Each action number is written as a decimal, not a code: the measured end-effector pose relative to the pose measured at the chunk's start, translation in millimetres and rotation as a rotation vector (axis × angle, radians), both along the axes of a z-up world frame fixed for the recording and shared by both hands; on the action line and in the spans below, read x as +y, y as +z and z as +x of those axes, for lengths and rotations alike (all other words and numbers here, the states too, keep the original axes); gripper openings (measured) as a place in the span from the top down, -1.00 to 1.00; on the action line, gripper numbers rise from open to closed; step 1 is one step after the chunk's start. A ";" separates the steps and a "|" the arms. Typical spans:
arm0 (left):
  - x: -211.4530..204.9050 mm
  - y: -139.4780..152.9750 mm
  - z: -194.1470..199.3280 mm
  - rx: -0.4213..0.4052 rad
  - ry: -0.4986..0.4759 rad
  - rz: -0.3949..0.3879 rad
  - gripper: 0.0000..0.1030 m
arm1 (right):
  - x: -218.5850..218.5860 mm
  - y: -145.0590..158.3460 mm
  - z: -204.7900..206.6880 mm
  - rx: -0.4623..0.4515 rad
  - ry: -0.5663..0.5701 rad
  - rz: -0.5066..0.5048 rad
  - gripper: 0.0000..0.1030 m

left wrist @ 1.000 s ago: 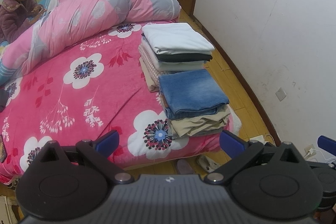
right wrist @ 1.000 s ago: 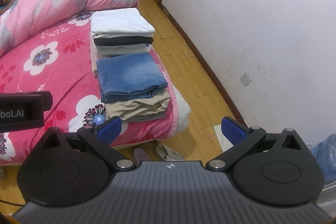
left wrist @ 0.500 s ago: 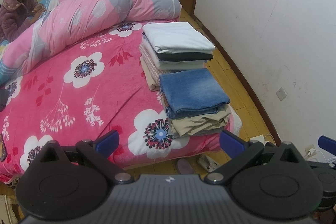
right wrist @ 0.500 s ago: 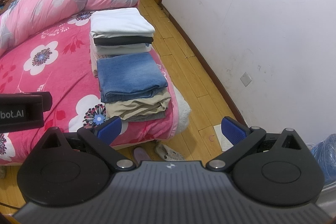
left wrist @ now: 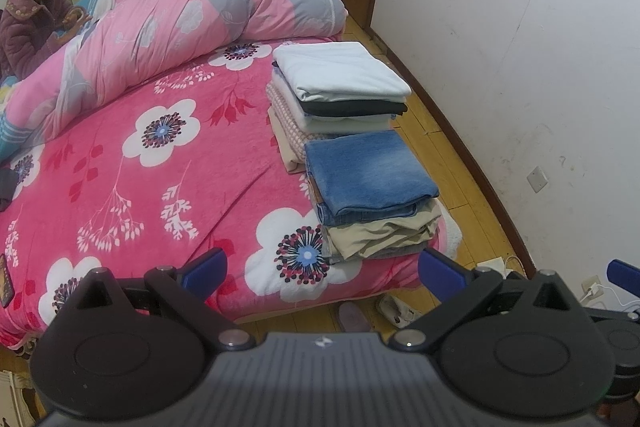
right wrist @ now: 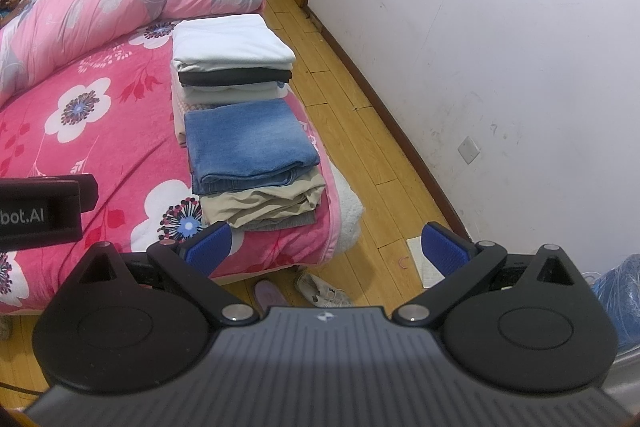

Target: Fold clothes

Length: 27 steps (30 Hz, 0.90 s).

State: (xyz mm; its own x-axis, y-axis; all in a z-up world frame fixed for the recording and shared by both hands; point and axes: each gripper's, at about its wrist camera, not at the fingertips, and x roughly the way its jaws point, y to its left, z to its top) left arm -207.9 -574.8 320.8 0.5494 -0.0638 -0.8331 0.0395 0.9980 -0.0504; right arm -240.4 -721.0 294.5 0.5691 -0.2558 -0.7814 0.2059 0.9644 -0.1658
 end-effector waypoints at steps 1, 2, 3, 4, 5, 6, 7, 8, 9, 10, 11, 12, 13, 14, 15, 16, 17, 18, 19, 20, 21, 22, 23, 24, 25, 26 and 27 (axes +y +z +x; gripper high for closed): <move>-0.1 0.0 0.3 0.000 0.001 0.000 -0.98 | 0.3 -0.1 -0.3 0.000 0.000 0.000 -0.97; 0.0 -0.2 0.2 0.001 0.000 0.000 -0.98 | 0.6 -0.3 -0.4 0.000 0.000 0.000 -0.97; 0.2 -0.3 0.1 0.001 0.000 0.000 -0.98 | 0.9 -0.5 -0.6 0.001 -0.001 0.000 -0.97; 0.4 -0.2 0.0 0.002 0.001 0.001 -0.98 | 0.9 -0.6 -0.6 0.001 -0.001 0.000 -0.97; 0.6 -0.2 -0.1 0.002 0.001 0.001 -0.98 | 0.9 -0.7 -0.5 0.002 -0.001 0.000 -0.97; 0.7 -0.3 -0.1 0.002 0.001 0.001 -0.98 | 1.3 -0.6 -0.6 0.002 0.000 0.000 -0.97; 0.9 -0.3 -0.2 0.002 0.002 0.001 -0.98 | 1.4 -0.4 -0.7 0.002 0.000 0.000 -0.97; 1.0 -0.3 -0.2 0.002 0.002 0.001 -0.98 | 1.4 -0.3 -0.9 0.002 0.000 0.000 -0.97; 1.2 -0.3 -0.2 0.002 0.002 0.002 -0.98 | 1.4 -0.6 -0.8 0.002 0.000 0.001 -0.97; 1.5 -0.5 -0.3 0.002 0.002 0.001 -0.98 | 1.6 -0.9 -0.8 0.002 0.000 0.002 -0.97; 1.9 -0.6 -0.4 0.002 0.003 0.001 -0.98 | 1.6 -1.1 -0.6 0.003 0.000 0.002 -0.97; 2.2 -0.7 -0.4 0.003 0.003 0.001 -0.98 | 1.6 -1.4 -0.5 0.003 0.000 0.003 -0.97; 2.5 -0.9 -0.5 0.003 0.003 0.001 -0.98 | 1.6 -1.6 -0.4 0.004 0.000 0.003 -0.97; 2.9 -0.8 -0.6 0.002 0.004 0.001 -0.98 | 1.7 -1.6 -0.5 0.004 0.001 0.003 -0.97; 3.2 -0.8 -0.7 0.002 0.004 0.001 -0.98 | 1.9 -1.5 -0.6 0.003 0.002 0.003 -0.97; 3.5 -0.8 -0.7 0.002 0.005 0.002 -0.98 | 2.1 -1.5 -0.6 0.003 0.002 0.003 -0.97; 3.7 -0.8 -0.7 0.002 0.006 0.002 -0.98 | 2.3 -1.4 -0.7 0.002 0.003 0.003 -0.97; 3.9 -1.0 -0.8 0.001 0.006 0.002 -0.98 | 2.1 -1.5 -0.5 0.002 0.004 0.002 -0.97; 4.2 -1.2 -1.0 0.000 0.006 0.002 -0.98 | 2.3 -1.7 -0.3 0.002 0.004 0.002 -0.97; 4.6 -1.3 -1.1 0.000 0.006 0.002 -0.98 | 2.4 -1.7 -0.3 0.002 0.004 0.002 -0.97; 4.8 -1.3 -1.0 -0.001 0.006 0.002 -0.98 | 2.4 -1.6 -0.1 0.002 0.005 0.002 -0.97; 4.9 -1.3 -1.0 -0.001 0.006 0.002 -0.98 | 2.7 -1.6 -0.1 0.001 0.005 0.001 -0.97; 5.1 -1.2 -0.9 -0.002 0.007 0.002 -0.98 | 3.1 -1.6 -0.2 0.000 0.006 0.001 -0.97; 5.3 -1.2 -1.0 -0.002 0.006 0.002 -0.98 | 3.6 -1.6 -0.2 0.000 0.006 0.000 -0.97; 5.3 -1.1 -1.1 -0.002 0.006 0.002 -0.98 | 3.8 -1.7 0.1 -0.001 0.007 -0.001 -0.97; 5.2 -1.3 -1.3 -0.003 0.007 0.002 -0.98 | 3.7 -1.8 0.4 0.000 0.007 -0.001 -0.97; 5.1 -1.4 -1.4 -0.003 0.007 0.002 -0.98 | 3.6 -1.8 0.5 0.000 0.008 -0.001 -0.97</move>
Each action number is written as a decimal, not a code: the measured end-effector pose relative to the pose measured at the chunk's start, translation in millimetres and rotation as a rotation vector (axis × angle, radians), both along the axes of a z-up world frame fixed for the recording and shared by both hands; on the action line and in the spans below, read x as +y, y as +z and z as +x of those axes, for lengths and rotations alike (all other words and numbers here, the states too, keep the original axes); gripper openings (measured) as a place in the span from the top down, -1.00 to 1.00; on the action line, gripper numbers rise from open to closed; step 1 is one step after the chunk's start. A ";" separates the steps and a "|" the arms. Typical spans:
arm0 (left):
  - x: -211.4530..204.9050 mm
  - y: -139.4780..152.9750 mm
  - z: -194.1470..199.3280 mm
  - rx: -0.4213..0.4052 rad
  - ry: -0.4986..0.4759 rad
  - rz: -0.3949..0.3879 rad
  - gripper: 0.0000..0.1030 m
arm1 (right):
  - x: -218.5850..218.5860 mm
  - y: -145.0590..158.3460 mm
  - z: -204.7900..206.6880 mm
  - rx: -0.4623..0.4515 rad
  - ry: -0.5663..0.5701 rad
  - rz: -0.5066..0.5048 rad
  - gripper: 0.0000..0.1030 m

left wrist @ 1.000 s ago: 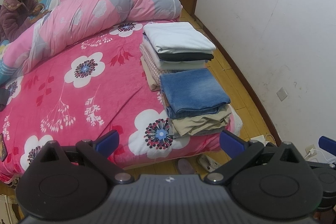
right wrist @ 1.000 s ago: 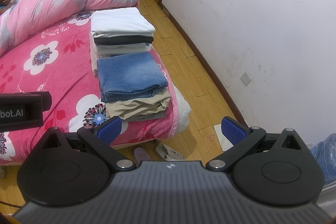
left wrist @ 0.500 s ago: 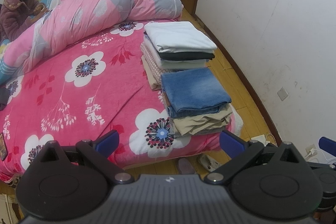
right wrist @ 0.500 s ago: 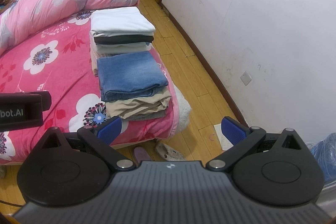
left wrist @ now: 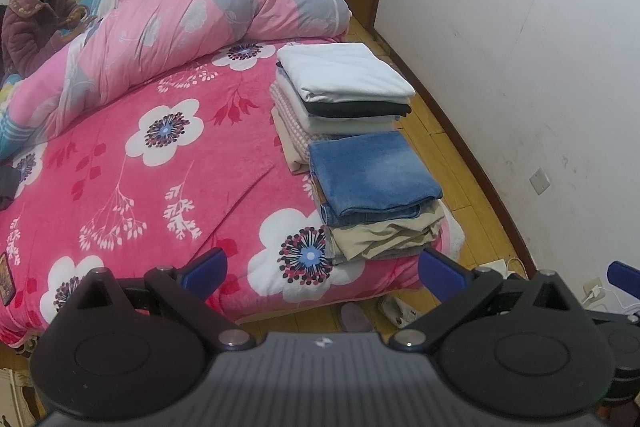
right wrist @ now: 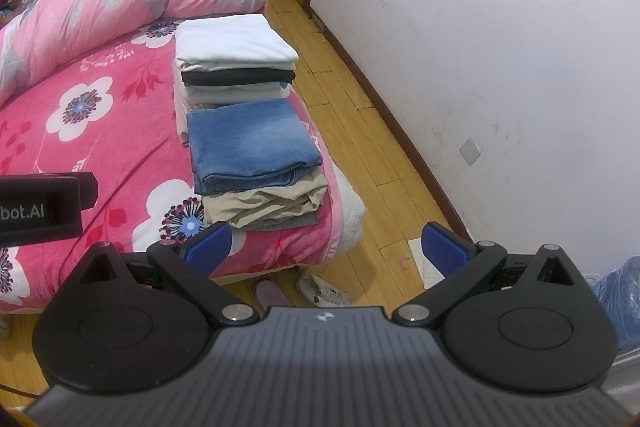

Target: Fold clothes

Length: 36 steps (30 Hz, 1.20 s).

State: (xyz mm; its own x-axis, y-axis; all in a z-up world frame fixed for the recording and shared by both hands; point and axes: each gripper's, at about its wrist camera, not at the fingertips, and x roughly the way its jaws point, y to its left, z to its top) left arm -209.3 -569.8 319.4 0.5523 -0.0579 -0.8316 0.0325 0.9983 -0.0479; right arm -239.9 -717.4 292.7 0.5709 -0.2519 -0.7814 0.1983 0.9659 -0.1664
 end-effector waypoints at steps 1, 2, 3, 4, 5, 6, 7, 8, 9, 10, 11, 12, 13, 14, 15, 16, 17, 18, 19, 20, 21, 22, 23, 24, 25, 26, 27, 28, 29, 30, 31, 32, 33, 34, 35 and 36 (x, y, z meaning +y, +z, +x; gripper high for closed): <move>-0.1 0.1 0.0 0.000 -0.001 -0.001 -0.98 | -0.2 0.0 0.2 0.000 0.000 0.000 -0.97; -0.7 0.1 0.1 -0.001 0.000 0.000 -0.98 | -0.2 0.3 0.2 0.000 0.000 0.000 -0.97; -1.3 0.1 0.2 -0.002 0.001 0.001 -0.98 | -0.2 0.5 0.2 -0.001 0.000 0.000 -0.97; -1.9 0.2 0.3 -0.002 0.002 0.002 -0.98 | -0.1 1.0 0.2 -0.001 0.000 -0.001 -0.97; -2.5 0.2 0.4 -0.003 0.003 0.003 -0.98 | -0.1 1.2 0.2 -0.002 0.000 -0.001 -0.97; -2.8 0.2 0.3 -0.004 0.002 0.004 -0.98 | -0.3 1.3 0.1 -0.002 0.001 0.000 -0.97; -3.1 0.2 0.3 -0.004 0.002 0.005 -0.98 | -0.4 1.3 -0.2 -0.002 0.000 0.000 -0.97; -3.3 0.1 0.6 -0.004 0.002 0.005 -0.98 | -0.4 1.3 -0.3 -0.002 0.001 0.001 -0.97; -3.6 0.0 0.6 -0.003 0.002 0.006 -0.98 | -0.6 1.5 -0.1 -0.001 0.002 0.001 -0.97; -3.8 0.1 0.7 -0.002 0.001 0.006 -0.98 | -0.8 1.6 -0.2 -0.001 0.002 0.001 -0.97; -3.7 0.2 0.8 -0.003 0.001 0.005 -0.98 | -0.9 1.6 -0.3 -0.001 0.003 0.001 -0.97; -3.7 0.4 0.9 -0.003 0.001 0.005 -0.98 | -1.0 1.7 -0.4 -0.001 0.004 0.002 -0.97; -3.7 0.4 0.8 -0.003 0.001 0.006 -0.98 | -1.1 1.7 -0.4 -0.001 0.004 0.002 -0.97; -3.6 0.4 1.0 -0.003 0.001 0.006 -0.98 | -0.9 1.7 -0.6 -0.001 0.003 0.002 -0.97; -3.5 0.3 1.0 -0.003 0.001 0.006 -0.98 | -1.0 1.8 -0.9 -0.001 0.003 0.002 -0.97; -3.4 0.3 1.1 -0.002 0.001 0.006 -0.98 | -1.3 2.0 -1.4 -0.001 0.003 0.003 -0.97; -2.9 0.5 0.9 -0.002 0.001 0.006 -0.98 | -1.4 2.1 -1.5 -0.001 0.002 0.004 -0.97; -3.0 0.5 0.8 -0.002 0.001 0.007 -0.98 | -1.5 2.1 -1.5 -0.001 0.003 0.004 -0.97; -3.1 0.5 0.6 -0.002 0.001 0.007 -0.98 | -1.5 2.0 -1.5 0.000 0.003 0.004 -0.97; -3.2 0.4 0.4 -0.001 0.000 0.007 -0.98 | -1.7 2.0 -1.5 0.000 0.003 0.004 -0.97; -3.3 0.4 0.3 -0.001 0.000 0.008 -0.98 | -1.8 2.1 -1.6 0.000 0.003 0.004 -0.97; -3.6 0.4 0.4 -0.001 0.001 0.008 -0.98 | -1.9 2.2 -1.6 0.000 0.003 0.004 -0.97; -3.7 0.5 0.5 -0.001 0.001 0.009 -0.98 | -1.9 2.3 -1.7 0.000 0.003 0.005 -0.97; -3.8 0.4 0.5 -0.001 0.000 0.010 -0.98 | -1.9 2.4 -1.7 0.000 0.003 0.005 -0.97; -3.9 0.6 0.6 -0.001 -0.001 0.009 -0.98 | -1.7 2.3 -1.8 0.000 0.003 0.005 -0.97; -3.8 0.7 0.7 -0.001 0.000 0.010 -0.98 | -1.6 2.2 -2.0 0.000 0.003 0.004 -0.97; -3.9 0.8 0.9 0.000 0.000 0.010 -0.98 | -1.5 2.1 -2.0 0.000 0.003 0.004 -0.97; -4.1 0.5 1.2 0.001 0.000 0.010 -0.98 | -1.6 2.1 -2.0 -0.001 0.002 0.005 -0.97; -4.2 0.3 1.4 0.002 0.000 0.010 -0.98 | -1.6 1.9 -1.8 0.000 0.002 0.005 -0.97; -4.0 0.3 1.2 0.002 0.000 0.010 -0.98 | -1.7 1.8 -1.7 0.000 0.002 0.006 -0.97; -3.7 0.3 1.1 0.003 0.001 0.010 -0.98 | -1.7 1.8 -1.6 0.000 0.002 0.006 -0.97; -3.3 0.3 1.0 0.002 0.001 0.010 -0.98 | -1.6 1.8 -1.5 -0.001 0.003 0.006 -0.97; -3.0 0.3 0.8 0.002 0.002 0.010 -0.98 | -1.4 1.8 -1.3 -0.001 0.003 0.005 -0.97; -2.7 0.1 0.5 0.001 0.002 0.011 -0.98 | -1.4 1.6 -0.9 -0.001 0.004 0.005 -0.97; -2.5 0.0 0.1 0.000 0.002 0.011 -0.98 | -1.3 1.3 -0.4 -0.001 0.004 0.006 -0.97; -2.2 -0.2 -0.2 0.000 0.002 0.011 -0.98 | -1.3 1.0 0.1 -0.001 0.004 0.006 -0.97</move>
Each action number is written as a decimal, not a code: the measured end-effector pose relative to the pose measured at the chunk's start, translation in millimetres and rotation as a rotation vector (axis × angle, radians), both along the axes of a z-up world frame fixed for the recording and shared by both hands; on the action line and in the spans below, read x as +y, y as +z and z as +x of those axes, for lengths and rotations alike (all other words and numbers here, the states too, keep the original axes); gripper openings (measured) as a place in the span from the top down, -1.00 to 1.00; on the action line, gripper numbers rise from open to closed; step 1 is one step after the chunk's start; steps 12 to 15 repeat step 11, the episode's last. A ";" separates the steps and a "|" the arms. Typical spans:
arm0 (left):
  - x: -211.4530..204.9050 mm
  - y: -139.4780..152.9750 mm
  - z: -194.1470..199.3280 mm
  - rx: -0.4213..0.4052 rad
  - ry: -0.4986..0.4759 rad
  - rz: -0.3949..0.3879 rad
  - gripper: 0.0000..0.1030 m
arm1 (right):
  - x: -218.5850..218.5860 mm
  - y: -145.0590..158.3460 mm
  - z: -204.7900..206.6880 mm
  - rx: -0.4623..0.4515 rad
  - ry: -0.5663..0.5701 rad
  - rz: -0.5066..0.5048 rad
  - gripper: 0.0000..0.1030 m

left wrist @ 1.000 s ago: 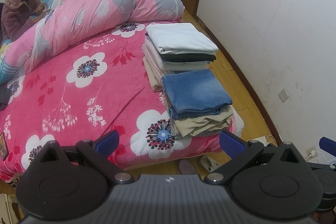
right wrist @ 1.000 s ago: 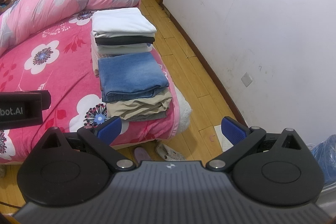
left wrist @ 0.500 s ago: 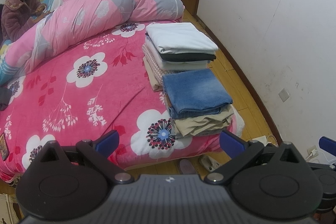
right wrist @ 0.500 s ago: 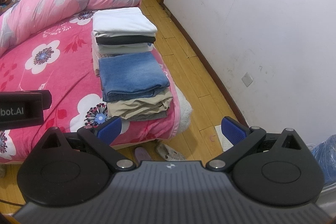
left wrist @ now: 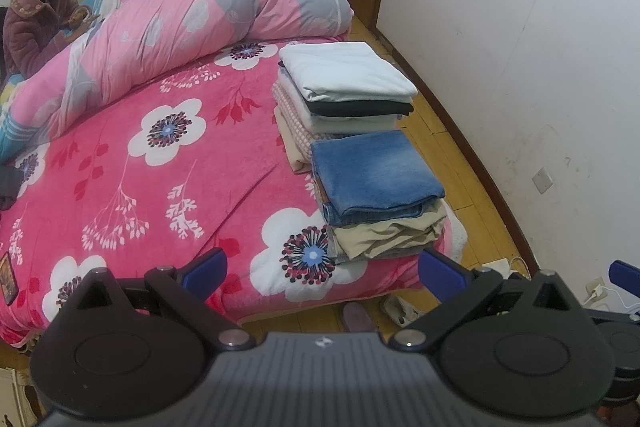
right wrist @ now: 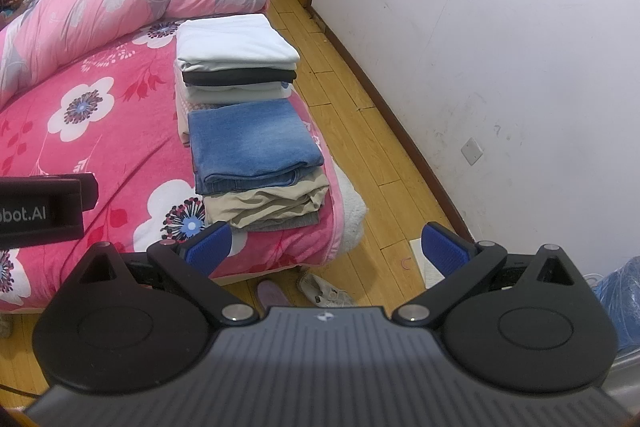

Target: Fold clothes

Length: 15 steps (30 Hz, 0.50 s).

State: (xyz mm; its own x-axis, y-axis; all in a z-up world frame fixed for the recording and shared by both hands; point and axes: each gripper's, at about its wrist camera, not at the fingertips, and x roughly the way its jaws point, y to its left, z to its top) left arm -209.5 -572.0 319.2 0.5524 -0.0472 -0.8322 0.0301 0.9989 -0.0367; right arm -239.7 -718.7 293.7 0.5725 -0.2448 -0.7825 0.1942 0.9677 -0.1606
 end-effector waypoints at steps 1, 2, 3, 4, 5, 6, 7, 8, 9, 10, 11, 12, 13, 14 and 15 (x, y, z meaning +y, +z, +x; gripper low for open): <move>0.4 0.0 -0.1 0.001 0.000 0.000 -0.98 | 0.0 -0.1 0.2 0.000 0.000 0.000 -0.97; 0.7 0.0 -0.1 0.001 0.000 -0.001 -0.98 | 0.0 -0.2 0.3 0.000 0.000 0.000 -0.97; 0.7 0.0 0.1 0.001 0.001 -0.001 -0.98 | -0.1 -0.3 0.4 0.000 0.000 0.000 -0.97; 0.8 0.1 0.4 0.001 0.002 0.000 -0.98 | 0.0 -0.4 0.3 -0.001 0.000 0.000 -0.97; 0.8 0.1 0.6 0.001 0.003 0.000 -0.98 | 0.1 -0.5 0.3 -0.001 0.000 0.000 -0.97; 0.8 0.1 0.8 0.001 0.004 0.000 -0.98 | 0.2 -0.7 0.2 -0.001 0.000 0.000 -0.97; 0.9 0.2 1.0 0.001 0.005 0.000 -0.98 | 0.4 -0.9 -0.1 -0.001 0.000 0.000 -0.97; 0.8 0.1 1.0 0.001 0.005 0.000 -0.98 | 0.6 -1.1 -0.4 -0.002 0.000 0.000 -0.97; 0.8 -0.1 1.0 0.002 0.006 0.000 -0.98 | 0.6 -1.2 -0.4 -0.002 0.000 0.000 -0.97; 0.8 -0.1 0.9 0.002 0.006 0.000 -0.98 | 0.5 -1.2 -0.2 -0.001 0.000 0.000 -0.97; 0.9 0.2 0.4 0.001 0.007 0.000 -0.98 | 0.5 -1.3 -0.1 -0.001 0.001 0.001 -0.97; 0.9 0.2 0.4 0.001 0.007 0.000 -0.98 | 0.5 -1.3 -0.1 -0.001 0.001 0.001 -0.97; 0.9 0.2 0.4 0.001 0.007 0.000 -0.98 | 0.5 -1.3 -0.1 -0.001 0.001 0.001 -0.97; 0.9 0.2 0.4 0.001 0.007 0.000 -0.98 | 0.5 -1.3 -0.1 -0.001 0.001 0.001 -0.97; 0.9 0.2 0.4 0.001 0.007 0.000 -0.98 | 0.5 -1.3 -0.1 -0.001 0.001 0.001 -0.97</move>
